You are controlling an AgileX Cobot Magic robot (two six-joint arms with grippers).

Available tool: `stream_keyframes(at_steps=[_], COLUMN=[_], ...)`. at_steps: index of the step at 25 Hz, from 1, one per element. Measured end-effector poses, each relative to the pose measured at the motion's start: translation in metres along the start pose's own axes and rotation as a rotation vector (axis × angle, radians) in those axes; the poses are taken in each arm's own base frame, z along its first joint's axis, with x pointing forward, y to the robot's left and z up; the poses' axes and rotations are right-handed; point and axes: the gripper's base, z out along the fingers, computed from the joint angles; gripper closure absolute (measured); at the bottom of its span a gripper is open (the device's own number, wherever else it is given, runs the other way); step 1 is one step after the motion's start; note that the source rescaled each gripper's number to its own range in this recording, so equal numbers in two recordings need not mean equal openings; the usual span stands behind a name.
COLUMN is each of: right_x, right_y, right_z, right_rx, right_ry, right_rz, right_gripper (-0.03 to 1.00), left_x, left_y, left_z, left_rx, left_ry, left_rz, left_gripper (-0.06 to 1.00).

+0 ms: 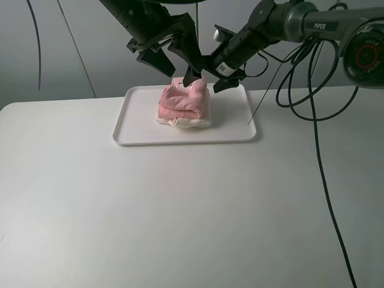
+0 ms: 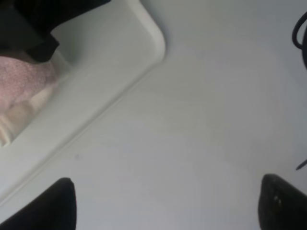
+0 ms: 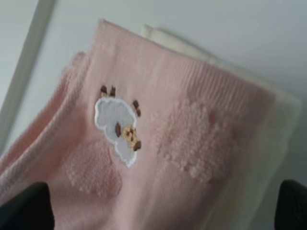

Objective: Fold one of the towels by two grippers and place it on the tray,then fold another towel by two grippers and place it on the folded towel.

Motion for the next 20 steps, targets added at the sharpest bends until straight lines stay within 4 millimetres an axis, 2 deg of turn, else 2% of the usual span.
stream_keyframes(at_steps=[3, 6, 12, 14, 16, 20], right_x=[-0.010, -0.016, -0.020, -0.019, -0.014, 0.001], right_y=[0.004, 0.000, -0.028, -0.034, -0.031, -0.011], right_z=[-0.030, -0.057, -0.106, -0.125, -0.142, -0.181], right_rx=[0.126, 0.276, 0.379, 0.413, 0.434, 0.445], right_ry=[-0.027, -0.022, 0.002, 0.008, 0.011, -0.058], right_rz=[-0.112, -0.193, -0.134, -0.123, -0.119, -0.121], right_gripper=[-0.03, -0.03, -0.03, -0.03, -0.03, -0.03], left_x=[0.000, 0.000, 0.007, 0.014, 0.024, 0.057], left_y=[0.004, 0.011, 0.035, 0.043, 0.045, 0.050], left_z=[-0.012, -0.041, -0.104, -0.117, -0.124, -0.129], left_rx=[-0.014, -0.047, -0.165, -0.206, -0.224, -0.226], left_ry=[-0.021, -0.076, -0.182, -0.191, -0.178, -0.119], left_rz=[-0.004, -0.013, -0.045, -0.053, -0.045, -0.076], left_gripper=[-0.03, -0.03, -0.03, -0.03, -0.03, -0.03])
